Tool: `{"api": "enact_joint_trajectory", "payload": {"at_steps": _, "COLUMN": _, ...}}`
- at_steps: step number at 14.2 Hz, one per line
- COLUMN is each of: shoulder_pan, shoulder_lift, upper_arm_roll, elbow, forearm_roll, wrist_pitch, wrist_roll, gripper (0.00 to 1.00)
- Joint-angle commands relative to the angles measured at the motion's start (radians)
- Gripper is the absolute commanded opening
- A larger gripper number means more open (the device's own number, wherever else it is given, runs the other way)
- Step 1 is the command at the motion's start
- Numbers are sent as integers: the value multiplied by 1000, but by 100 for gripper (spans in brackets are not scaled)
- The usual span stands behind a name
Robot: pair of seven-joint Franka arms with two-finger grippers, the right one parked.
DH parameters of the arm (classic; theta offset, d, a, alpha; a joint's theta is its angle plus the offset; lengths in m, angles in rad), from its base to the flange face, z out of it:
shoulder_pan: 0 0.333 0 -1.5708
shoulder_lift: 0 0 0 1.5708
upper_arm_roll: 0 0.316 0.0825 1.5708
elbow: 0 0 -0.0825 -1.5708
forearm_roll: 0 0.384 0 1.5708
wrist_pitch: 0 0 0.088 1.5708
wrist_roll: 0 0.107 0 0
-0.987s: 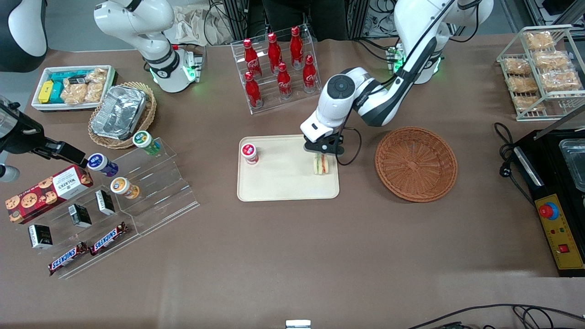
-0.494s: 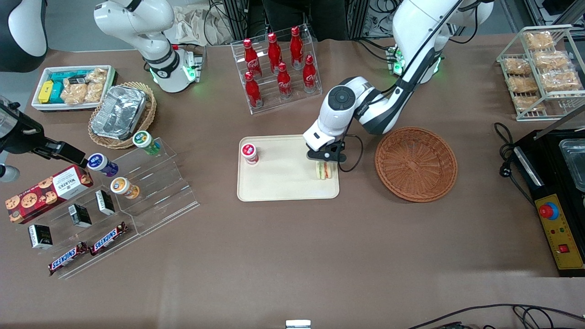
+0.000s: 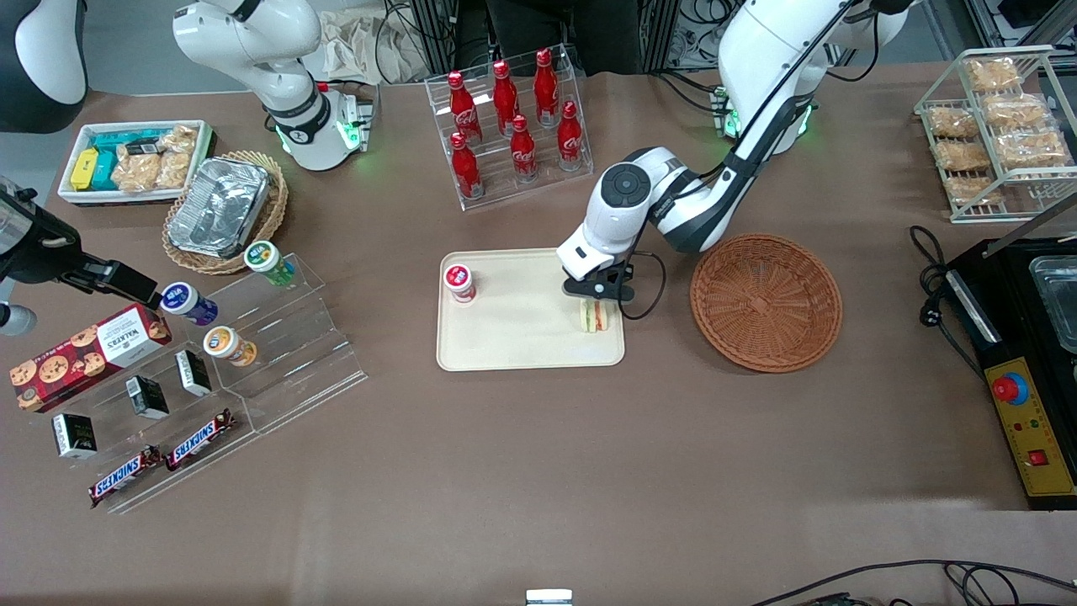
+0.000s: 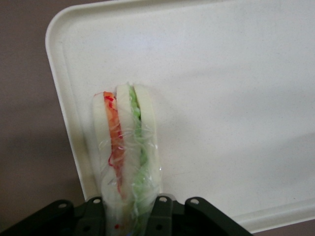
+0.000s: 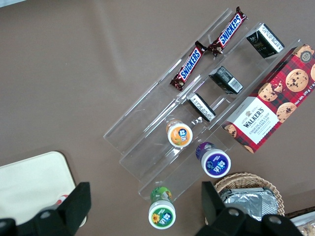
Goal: Place sandwich from basket to tray
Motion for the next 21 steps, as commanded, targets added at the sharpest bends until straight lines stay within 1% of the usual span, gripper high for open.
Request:
{"api": "enact_joint_trajectory", "payload": {"at_steps": 1, "shoulder_pan": -22, "shoulder_lift": 16, "upper_arm_roll": 20, "elbow": 26, "forearm_roll": 24, "wrist_pitch": 8, "wrist_roll": -28, "gripper": 31}}
{"api": "enact_joint_trajectory", "payload": {"at_steps": 2, "shoulder_pan": -22, "shoulder_lift": 16, "upper_arm_roll": 20, "elbow": 26, "forearm_roll": 24, "wrist_pitch": 8, "wrist_roll": -26, "gripper": 54}}
{"api": "enact_joint_trajectory", "payload": {"at_steps": 3, "shoulder_pan": -22, "shoulder_lift": 16, "upper_arm_roll": 20, "elbow": 26, "forearm_roll": 24, "wrist_pitch": 8, "wrist_roll": -26, "gripper": 67}}
{"api": "enact_joint_trajectory", "payload": {"at_steps": 4, "shoulder_pan": -22, "shoulder_lift": 16, "upper_arm_roll": 20, "elbow": 26, "forearm_roll": 22, "wrist_pitch": 8, "wrist_roll": -28, "gripper": 83}}
{"api": "enact_joint_trajectory", "payload": {"at_steps": 5, "shoulder_pan": -22, "shoulder_lift": 16, "upper_arm_roll": 20, "elbow": 26, "forearm_roll": 21, "wrist_pitch": 8, "wrist_roll": -34, "gripper": 92}}
{"api": "enact_joint_trajectory", "payload": {"at_steps": 6, "shoulder_pan": -22, "shoulder_lift": 14, "upper_arm_roll": 20, "elbow": 29, "forearm_roll": 21, "wrist_pitch": 8, "wrist_roll": -52, "gripper": 98}}
{"api": "enact_joint_trajectory", "payload": {"at_steps": 8, "shoulder_pan": -19, "shoulder_lift": -2, "upper_arm_roll": 20, "elbow": 44, "forearm_roll": 27, "wrist_pitch": -4, "wrist_roll": -87, "gripper": 99}}
{"api": "enact_joint_trajectory", "payload": {"at_steps": 9, "shoulder_pan": -17, "shoulder_lift": -33, "upper_arm_roll": 20, "elbow": 44, "forearm_roll": 28, "wrist_pitch": -33, "wrist_roll": -101, "gripper": 99}}
{"api": "enact_joint_trajectory", "payload": {"at_steps": 11, "shoulder_pan": -10, "shoulder_lift": -115, "upper_arm_roll": 17, "elbow": 61, "forearm_roll": 24, "wrist_pitch": -154, "wrist_roll": -104, "gripper": 99}}
{"api": "enact_joint_trajectory", "payload": {"at_steps": 12, "shoulder_pan": -1, "shoulder_lift": -161, "upper_arm_roll": 17, "elbow": 78, "forearm_roll": 10, "wrist_pitch": -214, "wrist_roll": -101, "gripper": 99}}
{"api": "enact_joint_trajectory", "payload": {"at_steps": 15, "shoulder_pan": 22, "shoulder_lift": -271, "upper_arm_roll": 18, "elbow": 153, "forearm_roll": 7, "wrist_pitch": -404, "wrist_roll": -94, "gripper": 99}}
{"api": "enact_joint_trajectory", "payload": {"at_steps": 18, "shoulder_pan": 102, "shoulder_lift": -330, "upper_arm_roll": 11, "elbow": 240, "forearm_roll": 5, "wrist_pitch": -579, "wrist_roll": -84, "gripper": 99}}
{"api": "enact_joint_trajectory", "payload": {"at_steps": 21, "shoulder_pan": 180, "shoulder_lift": -416, "upper_arm_roll": 12, "elbow": 251, "forearm_roll": -1, "wrist_pitch": -641, "wrist_roll": 24, "gripper": 99}}
